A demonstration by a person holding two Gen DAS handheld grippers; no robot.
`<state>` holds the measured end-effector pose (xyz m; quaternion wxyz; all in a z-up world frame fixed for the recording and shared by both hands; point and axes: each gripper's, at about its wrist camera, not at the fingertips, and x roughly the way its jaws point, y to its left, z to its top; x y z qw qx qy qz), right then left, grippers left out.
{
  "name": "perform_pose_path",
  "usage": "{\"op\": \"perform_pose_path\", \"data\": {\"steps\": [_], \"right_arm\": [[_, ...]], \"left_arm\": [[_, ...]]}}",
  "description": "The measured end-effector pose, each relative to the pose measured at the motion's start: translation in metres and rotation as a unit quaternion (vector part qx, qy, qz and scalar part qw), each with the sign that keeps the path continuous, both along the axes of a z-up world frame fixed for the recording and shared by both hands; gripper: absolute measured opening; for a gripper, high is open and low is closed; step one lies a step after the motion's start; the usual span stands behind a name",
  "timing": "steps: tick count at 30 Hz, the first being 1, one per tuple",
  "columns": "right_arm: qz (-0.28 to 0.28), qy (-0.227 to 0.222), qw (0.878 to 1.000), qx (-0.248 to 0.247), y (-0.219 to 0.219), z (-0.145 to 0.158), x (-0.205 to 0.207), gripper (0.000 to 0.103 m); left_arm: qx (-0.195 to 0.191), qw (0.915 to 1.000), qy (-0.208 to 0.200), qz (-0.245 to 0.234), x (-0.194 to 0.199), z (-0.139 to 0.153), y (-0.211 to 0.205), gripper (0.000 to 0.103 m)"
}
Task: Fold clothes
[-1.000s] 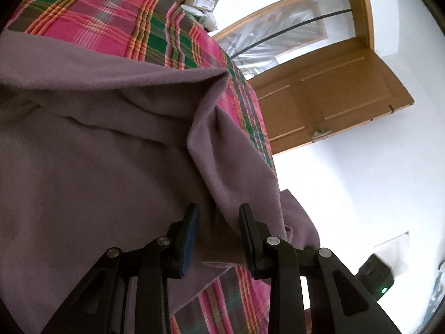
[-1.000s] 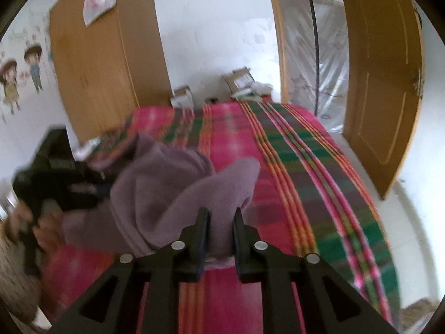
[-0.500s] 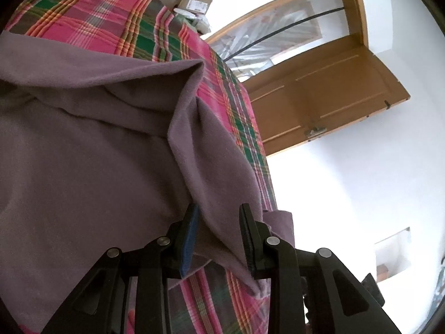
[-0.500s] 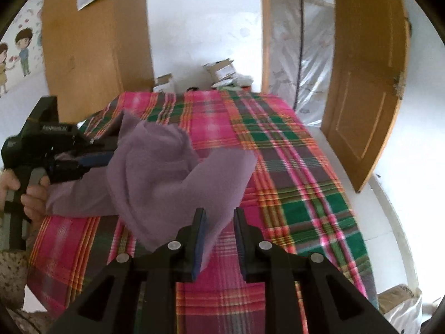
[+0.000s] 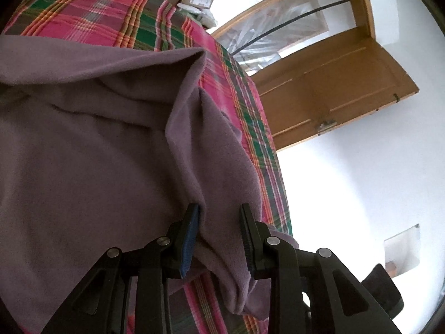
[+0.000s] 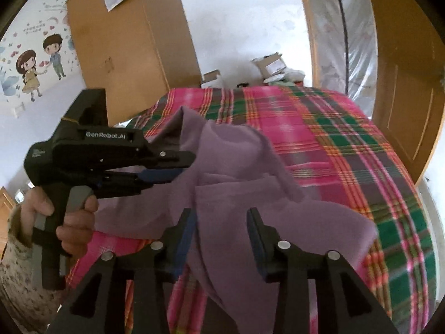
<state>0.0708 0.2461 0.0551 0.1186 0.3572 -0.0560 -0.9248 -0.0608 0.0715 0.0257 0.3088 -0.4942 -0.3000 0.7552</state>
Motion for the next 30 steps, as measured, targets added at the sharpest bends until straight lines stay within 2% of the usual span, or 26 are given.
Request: {"op": "perform_pose_path", "data": {"steps": [5,7,8,11,16,21,30], "right_arm": [[0.005,-0.014,1.0,0.001,-0.007,-0.006,-0.015,0.04],[0.001,-0.019,1.0,-0.005,-0.004,-0.007,-0.019,0.029],[-0.001,-0.021,1.0,-0.008,-0.003,-0.008,-0.021,0.014],[-0.018,-0.017,1.0,-0.01,0.005,-0.006,-0.02,0.006],[-0.071,0.01,0.997,-0.018,0.038,0.01,-0.005,0.006],[-0.134,0.028,0.991,-0.002,0.075,0.023,0.008,0.006],[-0.207,0.024,0.978,0.014,0.124,0.018,0.013,0.006]], "left_arm": [[0.001,1.0,0.0,-0.007,-0.006,0.0,0.003,0.03],[0.001,1.0,0.0,-0.01,-0.009,0.001,0.005,0.03],[0.002,0.9999,0.001,-0.013,-0.009,0.001,0.006,0.03],[0.006,0.9999,0.003,-0.015,-0.011,0.002,0.008,0.03],[0.009,0.9999,0.004,-0.014,-0.014,0.004,0.007,0.03],[0.011,0.9998,0.005,-0.014,-0.017,0.006,0.004,0.03],[0.006,0.9998,0.01,-0.013,-0.013,0.008,0.006,0.03]]}}
